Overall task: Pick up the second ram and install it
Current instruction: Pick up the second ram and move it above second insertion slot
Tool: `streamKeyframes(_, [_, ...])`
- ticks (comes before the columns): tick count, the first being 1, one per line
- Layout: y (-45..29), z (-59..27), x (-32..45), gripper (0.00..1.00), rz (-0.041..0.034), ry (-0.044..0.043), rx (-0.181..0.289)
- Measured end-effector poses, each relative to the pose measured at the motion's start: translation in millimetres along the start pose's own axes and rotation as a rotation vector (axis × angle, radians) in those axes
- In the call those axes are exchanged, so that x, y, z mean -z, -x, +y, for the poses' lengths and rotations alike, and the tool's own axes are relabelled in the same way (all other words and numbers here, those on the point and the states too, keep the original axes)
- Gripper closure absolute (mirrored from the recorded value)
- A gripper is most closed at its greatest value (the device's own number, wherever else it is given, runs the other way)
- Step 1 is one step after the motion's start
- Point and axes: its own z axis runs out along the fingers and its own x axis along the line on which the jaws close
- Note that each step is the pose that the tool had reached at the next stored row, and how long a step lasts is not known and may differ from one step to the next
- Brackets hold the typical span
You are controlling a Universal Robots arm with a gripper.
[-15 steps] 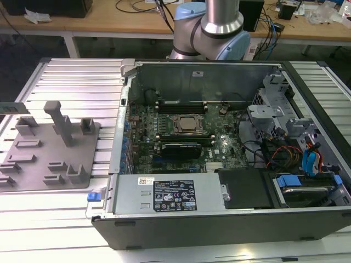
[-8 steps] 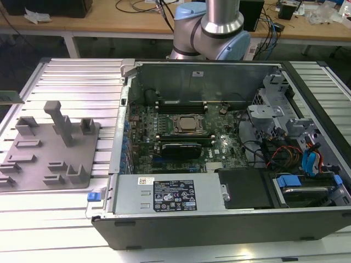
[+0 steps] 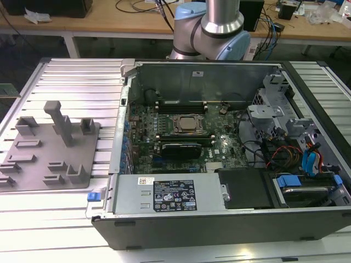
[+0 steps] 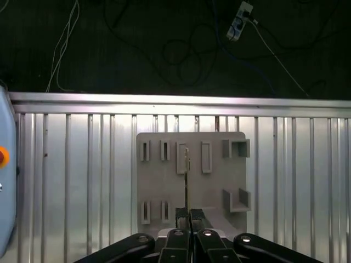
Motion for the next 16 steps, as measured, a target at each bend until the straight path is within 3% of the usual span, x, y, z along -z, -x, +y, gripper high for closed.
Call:
streamKeyframes(2, [-0.1, -12.7, 0.4, 0.91, -0.0002, 0.0004, 0.000])
streamKeyframes(7, [-0.4, -57.2, 2.4, 0.91, -0.0001, 0.0025, 0.000])
streamKeyframes(11, [-0.5, -83.4, 3.6, 0.91, -0.0002, 0.0035, 0.000])
streamKeyframes(12, [-0.6, -93.6, 4.1, 0.91, -0.0001, 0.0041, -0.001])
streamKeyframes(14, [-0.8, -123.1, 5.2, 0.91, -0.0002, 0.0060, -0.001])
streamKeyframes(16, [-1.0, -144.4, 5.9, 0.91, -0.0002, 0.0082, -0.001])
